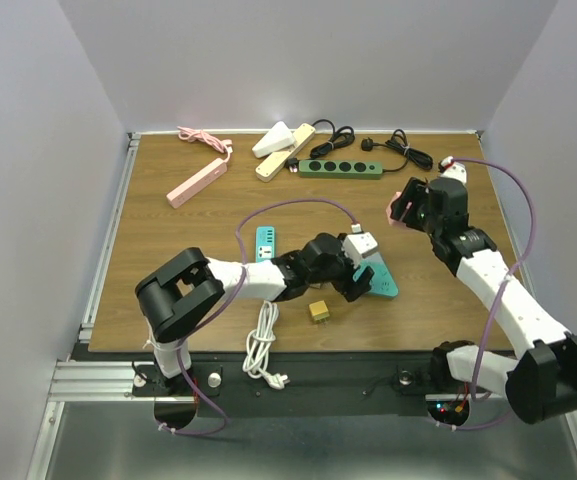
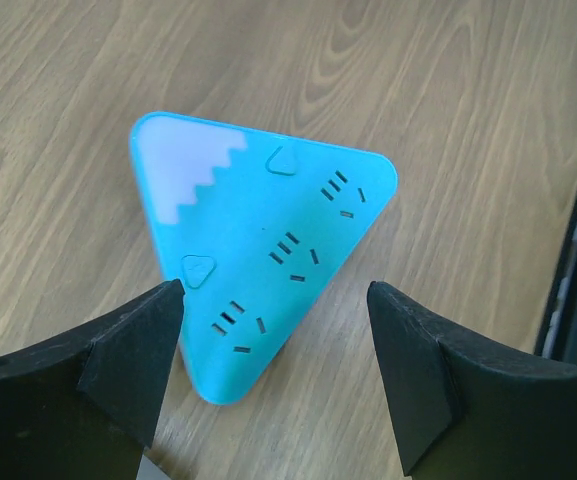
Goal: Insert the plug
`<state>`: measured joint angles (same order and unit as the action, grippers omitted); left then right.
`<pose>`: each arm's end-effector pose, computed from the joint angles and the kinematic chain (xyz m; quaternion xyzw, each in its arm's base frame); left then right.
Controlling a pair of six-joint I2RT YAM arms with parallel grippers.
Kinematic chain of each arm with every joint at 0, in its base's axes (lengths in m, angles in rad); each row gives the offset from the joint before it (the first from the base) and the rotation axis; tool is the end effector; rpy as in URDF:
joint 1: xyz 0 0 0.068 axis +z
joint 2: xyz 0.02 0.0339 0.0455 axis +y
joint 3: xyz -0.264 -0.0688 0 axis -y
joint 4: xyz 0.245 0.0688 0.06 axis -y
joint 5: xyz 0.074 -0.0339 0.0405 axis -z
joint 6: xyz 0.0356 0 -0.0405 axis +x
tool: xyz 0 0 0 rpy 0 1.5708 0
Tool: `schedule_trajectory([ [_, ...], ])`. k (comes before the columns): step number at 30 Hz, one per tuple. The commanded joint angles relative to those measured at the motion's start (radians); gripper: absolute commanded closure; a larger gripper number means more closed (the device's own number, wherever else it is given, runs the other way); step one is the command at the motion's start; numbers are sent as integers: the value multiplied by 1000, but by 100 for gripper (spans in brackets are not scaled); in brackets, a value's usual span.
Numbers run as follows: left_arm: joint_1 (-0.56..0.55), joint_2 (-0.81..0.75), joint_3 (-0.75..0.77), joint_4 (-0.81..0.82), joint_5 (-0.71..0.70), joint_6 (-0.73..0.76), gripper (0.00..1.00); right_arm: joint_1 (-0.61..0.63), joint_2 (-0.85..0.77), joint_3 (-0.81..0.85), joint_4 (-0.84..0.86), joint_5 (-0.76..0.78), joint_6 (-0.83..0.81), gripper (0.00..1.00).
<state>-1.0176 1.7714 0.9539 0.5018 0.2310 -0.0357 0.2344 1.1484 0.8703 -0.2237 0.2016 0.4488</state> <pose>0.1965 -0.3338 0.2008 0.4388 0.6772 -0.3738 0.4573 0.2539 0.0533 0.2924 0.1426 0.8458 0.0882 0.5065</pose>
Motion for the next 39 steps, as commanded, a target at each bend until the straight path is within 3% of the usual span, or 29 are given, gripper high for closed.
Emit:
schedule_trajectory([
  [1, -56, -1, 37, 32, -142, 155, 14, -6, -87, 35, -51, 61, -5, 100],
  [11, -154, 105, 117, 50, -392, 313, 13, -6, -190, 79, -140, 84, -16, 99],
  [19, -179, 140, 128, 43, -392, 352, 12, -6, -205, 99, -164, 94, -27, 100],
  [29, -184, 161, 154, 37, -288, 336, 12, -6, -197, 104, -166, 96, -36, 100],
  [39, -167, 263, 261, 12, -334, 300, 12, -6, -208, 85, -167, 88, -33, 99],
])
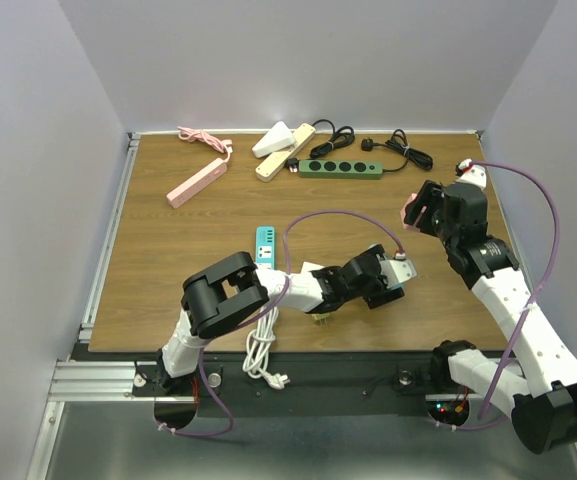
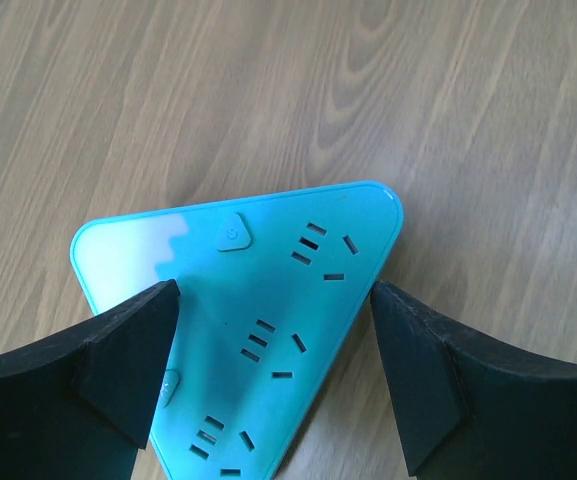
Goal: Insert the plug
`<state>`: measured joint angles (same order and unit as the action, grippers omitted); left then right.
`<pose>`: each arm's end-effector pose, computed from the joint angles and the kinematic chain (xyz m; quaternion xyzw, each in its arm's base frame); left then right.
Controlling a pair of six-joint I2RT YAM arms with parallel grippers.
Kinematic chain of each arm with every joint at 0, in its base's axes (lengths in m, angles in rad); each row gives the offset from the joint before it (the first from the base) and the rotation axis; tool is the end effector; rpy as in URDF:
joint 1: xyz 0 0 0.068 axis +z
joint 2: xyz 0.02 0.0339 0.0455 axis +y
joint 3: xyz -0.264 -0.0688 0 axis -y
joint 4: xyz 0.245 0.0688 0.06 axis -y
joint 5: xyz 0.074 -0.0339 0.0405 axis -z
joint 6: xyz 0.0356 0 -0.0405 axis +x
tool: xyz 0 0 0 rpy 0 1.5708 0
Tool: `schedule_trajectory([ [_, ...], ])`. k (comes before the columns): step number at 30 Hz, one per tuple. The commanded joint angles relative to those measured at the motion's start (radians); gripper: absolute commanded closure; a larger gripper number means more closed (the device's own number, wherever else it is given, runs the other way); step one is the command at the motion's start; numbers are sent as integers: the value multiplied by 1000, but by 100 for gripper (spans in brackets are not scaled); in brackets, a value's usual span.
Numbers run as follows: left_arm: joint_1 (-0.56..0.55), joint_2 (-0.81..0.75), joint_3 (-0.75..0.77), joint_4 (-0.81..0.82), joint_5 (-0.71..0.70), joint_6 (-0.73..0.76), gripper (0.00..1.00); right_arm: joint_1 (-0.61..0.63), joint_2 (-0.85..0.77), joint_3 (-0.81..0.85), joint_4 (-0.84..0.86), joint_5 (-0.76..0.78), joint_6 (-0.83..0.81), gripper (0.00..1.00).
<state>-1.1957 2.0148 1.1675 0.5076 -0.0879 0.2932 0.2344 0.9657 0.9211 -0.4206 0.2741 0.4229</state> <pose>0.1655 -0.4118 0.1715 0.5340 0.6171 -0.2193 0.5347 0.2104 0.0403 0.3311 0.1508 0.8326 0.0578 0.5298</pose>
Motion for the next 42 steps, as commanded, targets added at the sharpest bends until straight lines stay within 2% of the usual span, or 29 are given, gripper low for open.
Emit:
schedule_trajectory([
  [1, 16, 24, 57, 6, -15, -46, 12, -6, -27, 33, 28, 17, -7, 100],
  [5, 34, 53, 87, 8, -45, -91, 12, -6, -28, 22, 28, 17, 1, 99],
  [10, 93, 70, 113, -23, -154, -204, 12, -6, -41, 9, 25, 40, -4, 100],
  [17, 162, 59, 74, -24, -150, -289, 12, -7, -29, 2, 29, 37, -12, 99],
  [23, 170, -5, 31, -6, -73, -325, 12, -6, 7, -44, 117, -111, -62, 100],
  [25, 179, -53, 14, -6, -18, -342, 12, -6, 19, -68, 158, -209, -99, 100],
  [29, 228, -140, -38, 5, 127, -428, 12, -6, 67, -96, 258, -312, -147, 99],
  [33, 284, -206, -114, 37, 258, -520, 12, -6, 88, -133, 325, -339, -183, 99],
  [37, 335, -252, -158, 63, 292, -616, 12, -6, 117, -169, 374, -374, -202, 100],
  [42, 363, -217, -154, 71, 313, -652, 12, -4, 159, -202, 413, -363, -205, 100],
])
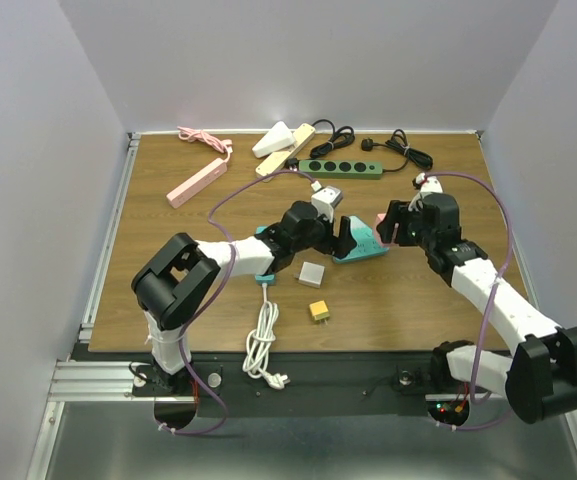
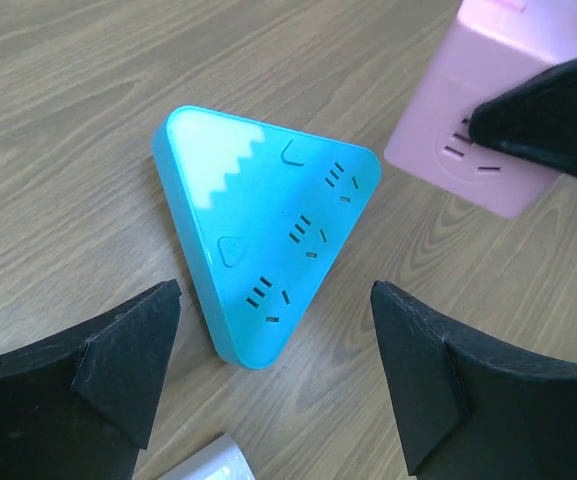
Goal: Insert the plug
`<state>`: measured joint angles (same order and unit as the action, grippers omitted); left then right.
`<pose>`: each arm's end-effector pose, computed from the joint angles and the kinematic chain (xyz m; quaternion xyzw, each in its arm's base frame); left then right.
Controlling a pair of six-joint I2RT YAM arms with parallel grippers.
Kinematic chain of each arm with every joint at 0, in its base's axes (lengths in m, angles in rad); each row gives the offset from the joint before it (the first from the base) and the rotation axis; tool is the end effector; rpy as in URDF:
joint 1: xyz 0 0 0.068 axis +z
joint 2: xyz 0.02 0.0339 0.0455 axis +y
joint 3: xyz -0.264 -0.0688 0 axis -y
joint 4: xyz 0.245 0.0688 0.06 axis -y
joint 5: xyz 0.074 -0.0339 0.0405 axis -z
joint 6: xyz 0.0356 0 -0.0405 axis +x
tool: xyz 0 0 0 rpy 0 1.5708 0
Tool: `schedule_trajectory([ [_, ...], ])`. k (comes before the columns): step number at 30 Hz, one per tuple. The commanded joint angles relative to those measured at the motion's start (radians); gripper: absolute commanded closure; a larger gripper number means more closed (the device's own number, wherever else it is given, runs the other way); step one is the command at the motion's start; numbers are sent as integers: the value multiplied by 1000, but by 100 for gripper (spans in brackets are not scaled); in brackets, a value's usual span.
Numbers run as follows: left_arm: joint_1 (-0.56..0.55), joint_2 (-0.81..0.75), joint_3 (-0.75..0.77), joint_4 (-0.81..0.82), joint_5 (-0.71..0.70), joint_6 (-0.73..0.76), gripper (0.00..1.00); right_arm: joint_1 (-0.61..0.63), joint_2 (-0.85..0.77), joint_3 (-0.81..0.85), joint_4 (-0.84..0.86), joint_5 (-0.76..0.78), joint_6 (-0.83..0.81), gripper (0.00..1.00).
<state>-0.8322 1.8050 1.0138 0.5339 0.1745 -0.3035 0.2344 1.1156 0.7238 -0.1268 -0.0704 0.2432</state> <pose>0.2658 -0.3011 0.2105 0.2575 0.7477 -0.3853 0.4756 0.2410 0.0601 0.2582 -0.0139 0.8643 0.1483 0.4804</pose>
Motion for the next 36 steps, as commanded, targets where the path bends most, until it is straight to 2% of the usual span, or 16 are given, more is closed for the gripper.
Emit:
schedule_trajectory([
  [1, 1, -3, 8, 44, 46, -63, 12, -6, 18, -12, 148, -17, -28, 99],
  [10, 27, 82, 45, 35, 6, -97, 13, -3, 58, -64, 243, -22, -19, 100],
  [22, 47, 169, 94, 32, 68, -112, 19, 11, 121, -113, 378, 20, -31, 100],
  [28, 65, 177, 85, 34, 89, -115, 29, 16, 139, -147, 460, 18, -41, 100],
  [34, 71, 197, 92, 32, 112, -120, 46, 22, 141, -164, 492, 14, -47, 100],
  [36, 71, 200, 92, 32, 115, -121, 47, 25, 142, -165, 493, 11, -47, 100],
])
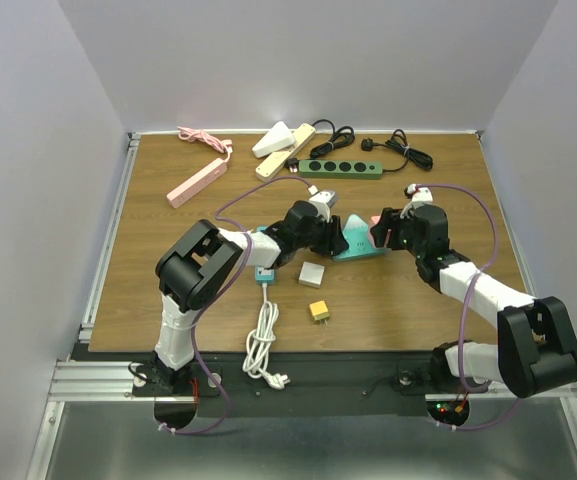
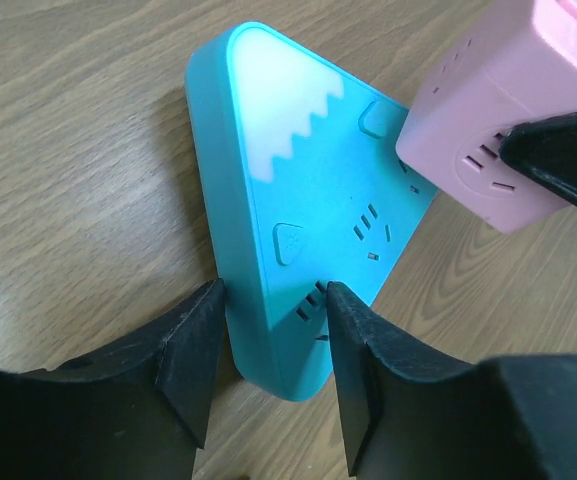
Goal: Insert the plug
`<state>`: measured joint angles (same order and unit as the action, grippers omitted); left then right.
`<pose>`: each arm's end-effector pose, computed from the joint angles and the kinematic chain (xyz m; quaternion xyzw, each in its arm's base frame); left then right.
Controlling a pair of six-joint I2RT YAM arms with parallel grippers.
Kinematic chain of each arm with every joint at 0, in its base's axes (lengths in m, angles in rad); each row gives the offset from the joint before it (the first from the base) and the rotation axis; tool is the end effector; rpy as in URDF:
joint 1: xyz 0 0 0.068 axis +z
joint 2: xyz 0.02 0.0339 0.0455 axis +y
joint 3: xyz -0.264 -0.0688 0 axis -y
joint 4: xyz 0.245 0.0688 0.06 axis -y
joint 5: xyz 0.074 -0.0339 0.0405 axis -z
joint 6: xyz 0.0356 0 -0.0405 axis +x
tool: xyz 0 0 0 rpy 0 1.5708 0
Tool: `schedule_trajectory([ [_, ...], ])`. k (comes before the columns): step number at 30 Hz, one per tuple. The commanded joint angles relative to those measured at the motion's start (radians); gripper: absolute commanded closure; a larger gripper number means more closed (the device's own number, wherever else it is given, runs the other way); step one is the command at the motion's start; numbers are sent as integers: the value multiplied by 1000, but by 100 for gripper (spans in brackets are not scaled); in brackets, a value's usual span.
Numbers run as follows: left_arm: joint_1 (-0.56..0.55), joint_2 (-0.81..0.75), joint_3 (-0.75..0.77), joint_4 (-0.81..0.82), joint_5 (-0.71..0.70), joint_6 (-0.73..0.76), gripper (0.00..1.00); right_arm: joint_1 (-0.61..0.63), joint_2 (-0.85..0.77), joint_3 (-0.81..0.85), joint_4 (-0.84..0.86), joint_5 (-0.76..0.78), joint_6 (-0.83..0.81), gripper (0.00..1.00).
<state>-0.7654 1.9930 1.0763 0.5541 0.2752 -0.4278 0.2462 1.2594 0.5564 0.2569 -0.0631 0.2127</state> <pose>0.3005 -0.3022 0.1580 0.2138 0.7906 -0.4095 0.4020 0.2551 0.0664 0.2049 -0.0310 0.8452 0.1472 0.5129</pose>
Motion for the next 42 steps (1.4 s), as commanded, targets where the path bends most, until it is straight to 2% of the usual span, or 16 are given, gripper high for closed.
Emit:
schedule_trajectory([
  [1, 6, 13, 28, 13, 16, 1, 48, 13, -2, 0, 111, 2, -16, 100],
  [5, 9, 16, 28, 12, 22, -2, 53, 22, -14, -13, 133, 6, -19, 100],
  [11, 15, 21, 28, 12, 44, -12, 57, 24, 1, -6, 128, 34, -24, 99],
  [23, 23, 9, 24, 10, 45, -12, 59, 30, -34, -12, 71, 123, -26, 100],
  [42, 31, 0, 31, 7, 56, -15, 59, 53, -29, -53, 70, 160, -12, 100],
])
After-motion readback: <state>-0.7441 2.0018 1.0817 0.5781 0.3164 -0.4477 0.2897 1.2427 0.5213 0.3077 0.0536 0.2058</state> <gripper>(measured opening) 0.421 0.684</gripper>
